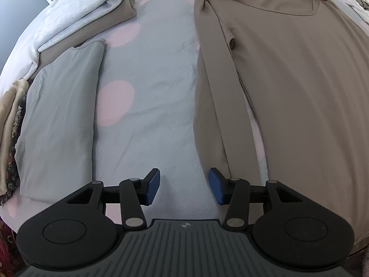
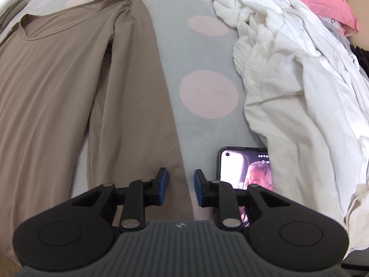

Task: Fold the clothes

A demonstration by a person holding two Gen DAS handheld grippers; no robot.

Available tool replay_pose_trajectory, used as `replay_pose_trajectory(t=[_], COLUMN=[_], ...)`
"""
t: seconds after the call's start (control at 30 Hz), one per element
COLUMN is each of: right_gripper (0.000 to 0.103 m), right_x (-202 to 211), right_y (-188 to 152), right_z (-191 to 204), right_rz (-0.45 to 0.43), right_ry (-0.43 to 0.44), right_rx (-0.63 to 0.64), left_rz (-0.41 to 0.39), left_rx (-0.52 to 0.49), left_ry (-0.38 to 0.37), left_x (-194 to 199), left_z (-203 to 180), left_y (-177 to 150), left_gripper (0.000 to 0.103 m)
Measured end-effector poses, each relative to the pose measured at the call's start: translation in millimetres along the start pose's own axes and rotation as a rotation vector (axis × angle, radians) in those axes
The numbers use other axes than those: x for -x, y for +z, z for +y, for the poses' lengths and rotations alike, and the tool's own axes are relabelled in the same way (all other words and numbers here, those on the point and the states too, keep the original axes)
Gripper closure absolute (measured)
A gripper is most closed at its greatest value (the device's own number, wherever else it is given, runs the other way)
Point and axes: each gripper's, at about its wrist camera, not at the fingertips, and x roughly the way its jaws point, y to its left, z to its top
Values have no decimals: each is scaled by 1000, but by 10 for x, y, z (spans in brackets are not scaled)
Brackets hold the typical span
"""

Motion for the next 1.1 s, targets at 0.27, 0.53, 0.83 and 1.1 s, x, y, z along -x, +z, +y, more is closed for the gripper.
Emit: replay_pose_trajectory(t=[0.27, 0.53, 0.83, 1.1], right_gripper=[102, 102, 102, 93], right_x=[277, 536, 365, 479], right_y=[113, 602, 828, 809], right_z=[-227, -979, -1511, -1348], right_rz=[-77, -168, -179, -259], right_ry=[-29, -108, -201, -226], right_rx=[-105, -305, -436, -410], left_rz=[3, 17, 23, 15], left_rx=[6, 22, 51, 80], left_ry=[-1, -12, -77, -140], left_x=[26, -25, -113, -96], left_z=[-23, -12, 42, 82], left_y=[16, 64, 52, 22], left_gripper=[58, 59, 71, 91])
